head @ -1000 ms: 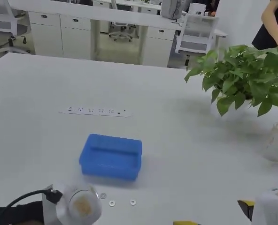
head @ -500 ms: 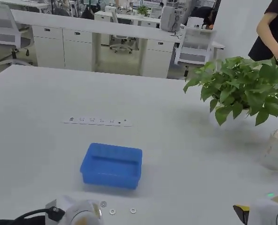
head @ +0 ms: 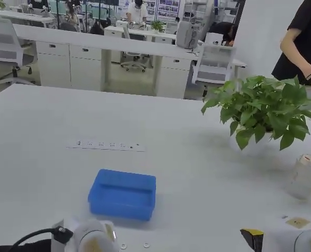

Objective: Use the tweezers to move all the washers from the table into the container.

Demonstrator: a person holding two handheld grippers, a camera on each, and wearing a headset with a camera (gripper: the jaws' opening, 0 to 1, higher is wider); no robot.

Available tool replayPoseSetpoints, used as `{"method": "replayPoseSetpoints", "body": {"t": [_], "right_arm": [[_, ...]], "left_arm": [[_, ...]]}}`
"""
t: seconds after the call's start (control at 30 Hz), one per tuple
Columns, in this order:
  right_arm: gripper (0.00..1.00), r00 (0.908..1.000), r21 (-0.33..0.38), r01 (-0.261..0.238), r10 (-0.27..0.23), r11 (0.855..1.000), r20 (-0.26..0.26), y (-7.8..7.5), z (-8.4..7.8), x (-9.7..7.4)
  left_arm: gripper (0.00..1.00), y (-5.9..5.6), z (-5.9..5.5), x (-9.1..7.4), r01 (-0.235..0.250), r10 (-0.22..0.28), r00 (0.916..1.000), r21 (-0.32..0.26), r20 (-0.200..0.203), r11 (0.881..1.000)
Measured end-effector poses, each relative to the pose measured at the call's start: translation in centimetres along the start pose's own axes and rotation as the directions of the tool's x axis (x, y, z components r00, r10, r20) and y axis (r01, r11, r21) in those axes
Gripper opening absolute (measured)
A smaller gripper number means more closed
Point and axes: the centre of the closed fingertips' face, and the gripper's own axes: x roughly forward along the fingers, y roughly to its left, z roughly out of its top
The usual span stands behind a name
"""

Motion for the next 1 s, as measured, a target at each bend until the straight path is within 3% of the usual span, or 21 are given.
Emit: {"method": "replayPoseSetpoints", "body": {"t": [0.07, 0.23, 0.37, 0.5, 0.57, 0.6, 0.67, 0.7, 0.77, 0.83, 0.9, 1.0], "right_arm": [[0.86, 0.9999, -0.015, -0.011, 0.011, 1.000, -0.001, 0.4, 0.1, 0.1], [0.84, 0.9996, -0.043, -0.027, 0.027, 0.999, 0.000, 0.8, 0.5, 0.3], [0.83, 0.9987, -0.056, -0.051, 0.051, 0.997, -0.007, 1.3, 0.6, 0.6], [0.73, 0.9867, -0.096, -0.162, 0.160, 0.982, -0.028, 3.5, 0.7, 1.0], [0.63, 0.9629, -0.088, -0.270, 0.268, 0.959, -0.032, 5.4, 1.0, 1.3], [0.57, 0.9412, -0.094, -0.337, 0.333, 0.937, -0.058, 6.4, 0.9, 1.4], [0.44, 0.9087, -0.108, -0.416, 0.408, 0.903, -0.086, 7.8, 1.0, 1.5], [0.41, 0.8844, -0.125, -0.466, 0.456, 0.876, -0.099, 8.7, 1.3, 1.6], [0.36, 0.8582, -0.181, -0.513, 0.499, 0.839, -0.122, 9.8, 2.2, 1.7], [0.31, 0.8397, -0.258, -0.543, 0.521, 0.799, -0.154, 10.7, 3.0, 1.9], [0.26, 0.8236, -0.295, -0.566, 0.545, 0.770, -0.157, 11.4, 3.9, 2.0], [0.18, 0.7698, -0.322, -0.635, 0.612, 0.703, -0.182, 12.9, 4.9, 1.5]], "left_arm": [[0.00, -0.2, 1.1, -0.8, 0.021, -0.019, 0.9988, -0.048, 0.046, 0.999], [0.00, 0.1, 2.8, -2.7, 0.020, -0.010, 0.9939, -0.084, 0.110, 0.996], [0.00, 0.4, 4.2, -4.1, 0.020, 0.001, 0.9850, -0.118, 0.173, 0.993], [0.00, 0.6, 5.6, -6.1, 0.028, 0.002, 0.9740, -0.129, 0.226, 0.991], [0.00, 0.6, 6.5, -7.4, 0.035, -0.005, 0.9677, -0.116, 0.252, 0.993], [0.00, 0.5, 7.0, -8.2, 0.042, -0.014, 0.9648, -0.100, 0.262, 0.994], [0.00, 0.3, 7.8, -9.6, 0.051, -0.027, 0.9604, -0.077, 0.277, 0.996], [0.00, 0.2, 8.1, -10.2, 0.058, -0.037, 0.9581, -0.065, 0.284, 0.996], [0.00, -0.2, 8.8, -11.2, 0.078, -0.064, 0.9545, -0.035, 0.291, 0.996], [0.00, -0.7, 9.5, -12.3, 0.104, -0.100, 0.9510, 0.003, 0.293, 0.995], [0.00, -1.3, 10.2, -13.4, 0.121, -0.128, 0.9476, 0.043, 0.293, 0.992], [0.00, -2.2, 11.1, -14.6, 0.134, -0.157, 0.9424, 0.097, 0.295, 0.986]]}}
